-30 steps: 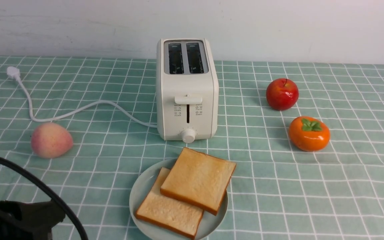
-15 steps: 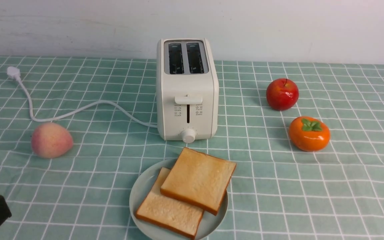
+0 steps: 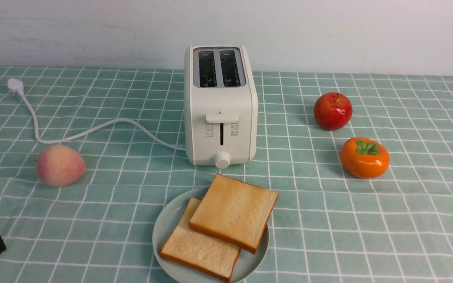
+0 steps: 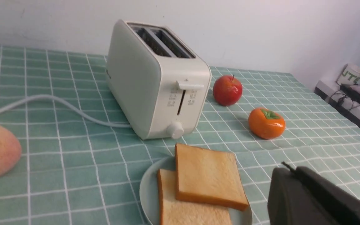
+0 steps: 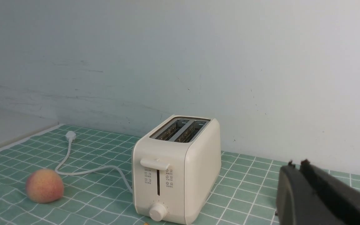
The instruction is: Take toasted bread from bread machine on blue coffee table place on plate.
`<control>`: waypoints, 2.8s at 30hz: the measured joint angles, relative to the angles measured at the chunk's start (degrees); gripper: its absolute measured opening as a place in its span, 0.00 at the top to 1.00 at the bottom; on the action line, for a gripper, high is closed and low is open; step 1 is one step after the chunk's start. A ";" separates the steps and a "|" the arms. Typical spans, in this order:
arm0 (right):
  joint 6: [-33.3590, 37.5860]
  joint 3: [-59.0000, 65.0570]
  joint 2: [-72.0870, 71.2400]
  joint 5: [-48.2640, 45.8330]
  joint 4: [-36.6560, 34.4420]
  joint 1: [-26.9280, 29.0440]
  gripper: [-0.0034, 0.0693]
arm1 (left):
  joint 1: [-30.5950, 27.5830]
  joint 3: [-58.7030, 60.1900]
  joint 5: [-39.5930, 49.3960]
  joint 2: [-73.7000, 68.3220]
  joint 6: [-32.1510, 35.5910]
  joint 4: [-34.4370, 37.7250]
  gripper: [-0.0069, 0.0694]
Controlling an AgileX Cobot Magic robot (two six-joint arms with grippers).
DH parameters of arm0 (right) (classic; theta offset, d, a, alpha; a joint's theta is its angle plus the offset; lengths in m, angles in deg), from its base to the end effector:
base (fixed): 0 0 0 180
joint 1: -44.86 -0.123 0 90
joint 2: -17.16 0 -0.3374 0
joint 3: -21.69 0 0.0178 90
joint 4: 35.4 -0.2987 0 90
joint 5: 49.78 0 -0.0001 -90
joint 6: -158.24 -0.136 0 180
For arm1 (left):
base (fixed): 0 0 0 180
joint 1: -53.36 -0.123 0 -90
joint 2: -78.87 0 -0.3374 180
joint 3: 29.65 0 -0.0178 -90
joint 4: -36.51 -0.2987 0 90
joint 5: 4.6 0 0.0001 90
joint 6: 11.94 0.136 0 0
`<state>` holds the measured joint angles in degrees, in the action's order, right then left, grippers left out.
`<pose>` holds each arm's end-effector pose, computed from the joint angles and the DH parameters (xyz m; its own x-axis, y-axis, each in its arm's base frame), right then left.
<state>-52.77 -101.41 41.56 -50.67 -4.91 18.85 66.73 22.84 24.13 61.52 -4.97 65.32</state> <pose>0.1083 0.0516 0.3438 0.1201 0.0688 -0.9904 -0.4326 0.9015 0.0101 0.0743 -0.0501 0.3305 -0.2328 -0.2665 -0.9353 0.3954 0.8527 -0.3414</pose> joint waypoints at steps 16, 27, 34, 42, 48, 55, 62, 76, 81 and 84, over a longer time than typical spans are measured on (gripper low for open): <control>0.00 0.00 0.00 0.00 0.00 0.00 0.90 | -11.04 24.66 -8.80 11.00 -30.47 -31.10 0.89; 0.00 0.00 0.00 0.00 0.23 0.00 0.88 | -11.14 27.65 -7.00 11.34 -31.81 -30.61 0.88; 0.00 0.00 0.00 0.00 0.23 0.00 0.87 | -11.25 27.65 -6.94 11.34 -31.81 -30.54 0.87; 0.00 0.00 0.00 0.00 0.23 0.00 0.85 | -11.25 27.69 -6.89 11.34 -31.81 -30.52 0.86; 0.00 0.00 0.00 0.22 1.88 0.00 0.83 | -11.25 27.69 -6.84 11.34 -31.81 -30.52 0.86; 9.67 0.00 0.00 -0.80 -15.95 0.00 0.82 | -11.25 27.69 -6.84 11.34 -31.81 -30.52 0.86; 28.10 0.00 0.00 -2.22 -33.19 0.00 0.81 | -11.25 27.69 -6.82 11.34 -31.81 -30.47 0.84; 31.44 14.16 -8.96 -10.88 -31.29 11.83 0.79 | -11.25 27.69 -6.78 11.34 -31.81 -30.47 0.81; 31.44 22.64 -16.83 -19.91 -31.29 22.67 0.78 | -11.25 27.69 -6.72 11.34 -31.81 -30.47 0.81; 31.52 22.58 -18.33 -20.35 -31.29 24.82 0.78 | -11.25 27.74 -6.58 11.39 -31.81 -30.38 0.81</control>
<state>-21.26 -78.83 23.24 -71.02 -36.20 43.67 55.49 50.59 17.55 72.91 -36.78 34.94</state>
